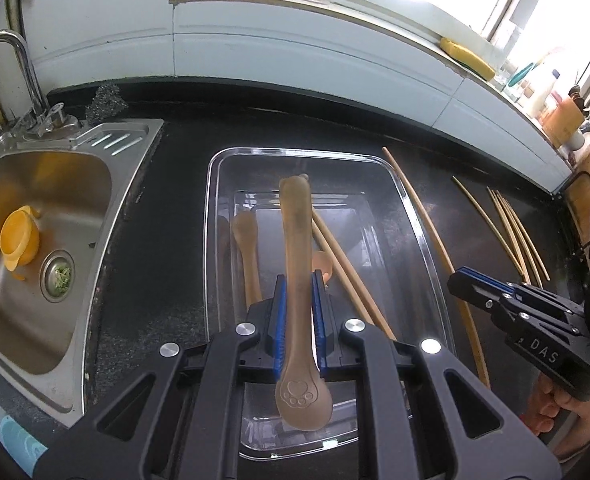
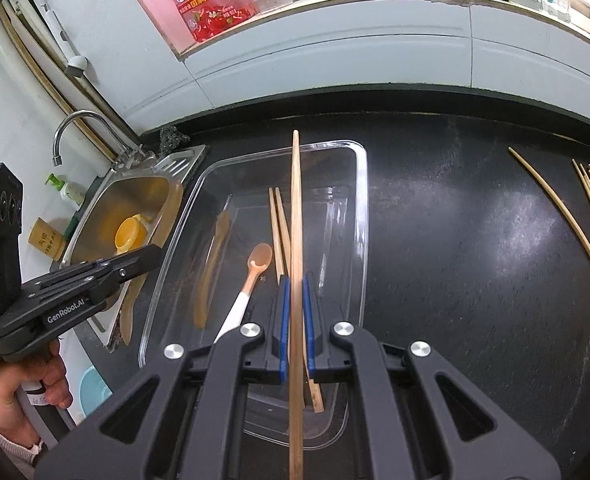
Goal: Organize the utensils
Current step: 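Carry the chopstick and amber spoon over the clear tray with both grippers, then open both grippers to drop the chopstick and amber spoon into the tray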
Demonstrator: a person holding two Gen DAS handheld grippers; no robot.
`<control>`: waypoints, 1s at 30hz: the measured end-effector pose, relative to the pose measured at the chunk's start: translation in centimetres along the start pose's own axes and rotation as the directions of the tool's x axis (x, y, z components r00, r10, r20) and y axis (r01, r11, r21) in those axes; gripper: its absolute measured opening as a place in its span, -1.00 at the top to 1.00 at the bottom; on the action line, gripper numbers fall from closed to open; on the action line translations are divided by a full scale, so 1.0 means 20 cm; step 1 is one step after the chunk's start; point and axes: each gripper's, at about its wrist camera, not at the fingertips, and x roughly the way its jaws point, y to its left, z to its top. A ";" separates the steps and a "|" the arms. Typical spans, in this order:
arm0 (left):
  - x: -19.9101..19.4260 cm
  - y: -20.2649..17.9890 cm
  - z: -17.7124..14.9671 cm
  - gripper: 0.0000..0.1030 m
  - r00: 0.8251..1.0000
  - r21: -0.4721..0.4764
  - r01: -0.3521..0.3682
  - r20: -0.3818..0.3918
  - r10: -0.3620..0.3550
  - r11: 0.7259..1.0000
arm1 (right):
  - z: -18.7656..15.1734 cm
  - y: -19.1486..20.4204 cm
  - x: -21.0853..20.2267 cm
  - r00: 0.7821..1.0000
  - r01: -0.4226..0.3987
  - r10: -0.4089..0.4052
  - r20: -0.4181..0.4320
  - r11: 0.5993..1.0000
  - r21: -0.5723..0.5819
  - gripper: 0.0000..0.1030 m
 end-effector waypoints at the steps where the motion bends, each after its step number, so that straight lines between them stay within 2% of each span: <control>1: 0.00 0.00 0.00 0.78 1.000 0.001 0.000 -0.001 0.000 1.000 | 0.00 0.00 0.00 1.000 0.003 -0.003 -0.001 1.000 0.000 0.86; 13: 0.07 0.02 0.00 0.78 1.000 -0.014 0.000 -0.031 0.000 1.000 | -0.02 0.04 0.10 0.999 0.003 -0.005 -0.050 1.000 -0.021 0.86; 20: 0.13 0.06 0.06 0.77 0.998 -0.048 -0.028 -0.057 0.026 0.998 | 0.11 0.06 0.20 0.997 0.022 -0.025 -0.069 0.999 -0.038 0.86; 21: 0.13 0.07 0.07 0.57 0.997 -0.064 -0.040 -0.064 0.036 0.997 | 0.12 0.07 0.20 0.997 0.030 -0.033 -0.073 0.998 -0.047 0.86; 22: 0.12 0.08 0.08 -0.20 0.997 -0.077 -0.045 -0.070 0.040 0.996 | 0.12 0.06 0.20 0.996 0.043 -0.046 -0.073 0.998 -0.051 0.85; 23: 0.10 0.09 0.09 -0.70 0.997 -0.097 -0.051 -0.063 0.045 0.994 | 0.12 0.06 0.19 0.996 0.063 -0.067 -0.060 0.996 -0.064 0.83; 24: 0.05 0.11 0.11 -0.88 0.997 -0.131 -0.069 -0.027 0.066 0.989 | 0.12 0.05 0.16 0.994 0.096 -0.100 -0.034 0.990 -0.100 0.62; 25: 0.02 0.13 0.12 -0.88 0.997 -0.148 -0.072 0.000 0.073 0.986 | 0.11 0.05 0.15 0.993 0.110 -0.113 -0.018 0.986 -0.128 -0.29; 26: -0.02 0.14 0.14 -0.88 0.997 -0.162 -0.066 0.021 0.071 0.985 | 0.11 0.04 0.13 0.992 0.122 -0.123 0.001 0.981 -0.150 -0.78; 28: -0.09 0.17 0.20 -0.88 0.994 -0.190 -0.073 0.066 0.087 0.979 | 0.10 0.03 0.06 0.990 0.127 -0.115 0.077 0.976 -0.176 -0.85; 30: -0.15 0.16 0.25 -0.88 0.987 -0.202 -0.083 0.115 0.108 0.976 | 0.10 0.03 0.02 0.990 0.122 -0.105 0.091 0.971 -0.204 -0.86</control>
